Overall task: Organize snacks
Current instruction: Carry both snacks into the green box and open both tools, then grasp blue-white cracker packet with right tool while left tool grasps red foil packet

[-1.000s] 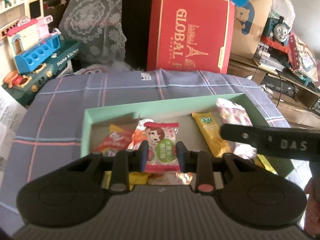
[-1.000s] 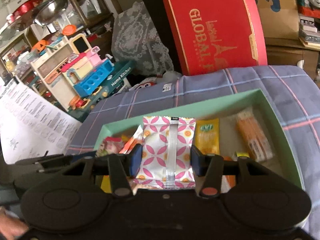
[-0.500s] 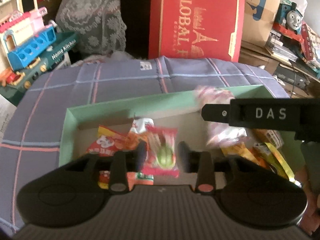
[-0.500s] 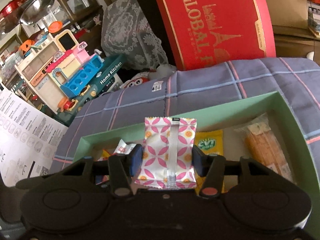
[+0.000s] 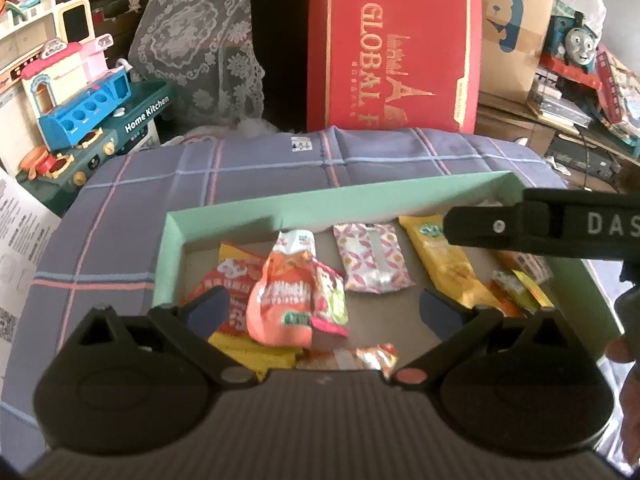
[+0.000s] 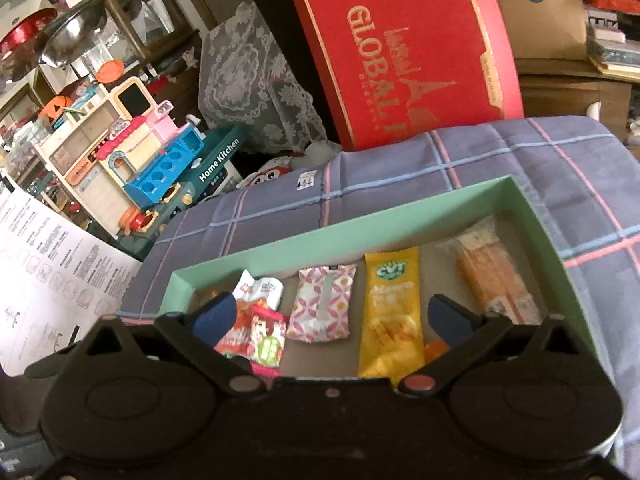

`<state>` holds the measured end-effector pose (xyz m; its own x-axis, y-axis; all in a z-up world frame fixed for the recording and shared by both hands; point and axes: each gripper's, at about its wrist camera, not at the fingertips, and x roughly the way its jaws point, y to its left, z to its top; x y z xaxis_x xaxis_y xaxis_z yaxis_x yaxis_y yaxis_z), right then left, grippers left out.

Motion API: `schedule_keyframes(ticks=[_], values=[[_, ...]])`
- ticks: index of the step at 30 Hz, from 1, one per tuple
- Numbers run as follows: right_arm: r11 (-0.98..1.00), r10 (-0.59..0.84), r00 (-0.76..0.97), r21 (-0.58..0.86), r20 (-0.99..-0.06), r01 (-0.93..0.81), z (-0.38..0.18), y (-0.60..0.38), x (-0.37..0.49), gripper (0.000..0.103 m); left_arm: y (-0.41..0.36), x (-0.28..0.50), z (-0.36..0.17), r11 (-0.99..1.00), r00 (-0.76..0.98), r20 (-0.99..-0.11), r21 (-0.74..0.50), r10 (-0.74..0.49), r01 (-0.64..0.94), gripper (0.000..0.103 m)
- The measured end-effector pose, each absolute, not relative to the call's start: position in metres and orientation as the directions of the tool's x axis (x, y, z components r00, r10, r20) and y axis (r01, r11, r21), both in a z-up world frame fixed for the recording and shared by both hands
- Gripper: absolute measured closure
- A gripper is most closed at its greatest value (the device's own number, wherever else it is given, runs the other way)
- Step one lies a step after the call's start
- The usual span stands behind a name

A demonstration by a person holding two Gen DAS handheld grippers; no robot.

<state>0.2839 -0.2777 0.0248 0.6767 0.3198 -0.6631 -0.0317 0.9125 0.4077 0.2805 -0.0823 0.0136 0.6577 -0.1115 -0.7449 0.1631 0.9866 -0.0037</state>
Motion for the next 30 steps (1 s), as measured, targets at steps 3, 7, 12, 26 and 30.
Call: schedule_keyframes(ticks=[3,7,12,26,30], values=[[0.916,0.318,0.676,0.400,-0.664,-0.037,0.031,-0.282,0.267,0.000,-0.083,0.264,0.017,0.984,0.651,-0.749,-0.005,-0.121,0.177,0.000],[0.917,0.316,0.680,0.397,-0.662,-0.039,0.039,-0.287,0.243,0.000,-0.082,0.241,0.021,0.982,0.646,-0.751,-0.013,-0.135,0.189,0.000],[0.915,0.318,0.678,0.402,-0.662,-0.037,0.044,-0.293,0.210,0.000,-0.077,0.212,0.024,0.981,0.638,-0.756,-0.028,-0.147,0.192,0.000],[0.907,0.331,0.646,0.422,-0.688,-0.015,0.033,-0.309,0.137,0.000,-0.072,0.141,-0.001,0.977,0.568,-0.809,-0.037,-0.153,0.211,0.000],[0.907,0.325,0.623,0.422,-0.711,0.008,0.021,-0.312,0.125,0.000,-0.071,0.137,-0.015,0.981,0.543,-0.829,-0.033,-0.134,0.192,0.000]])
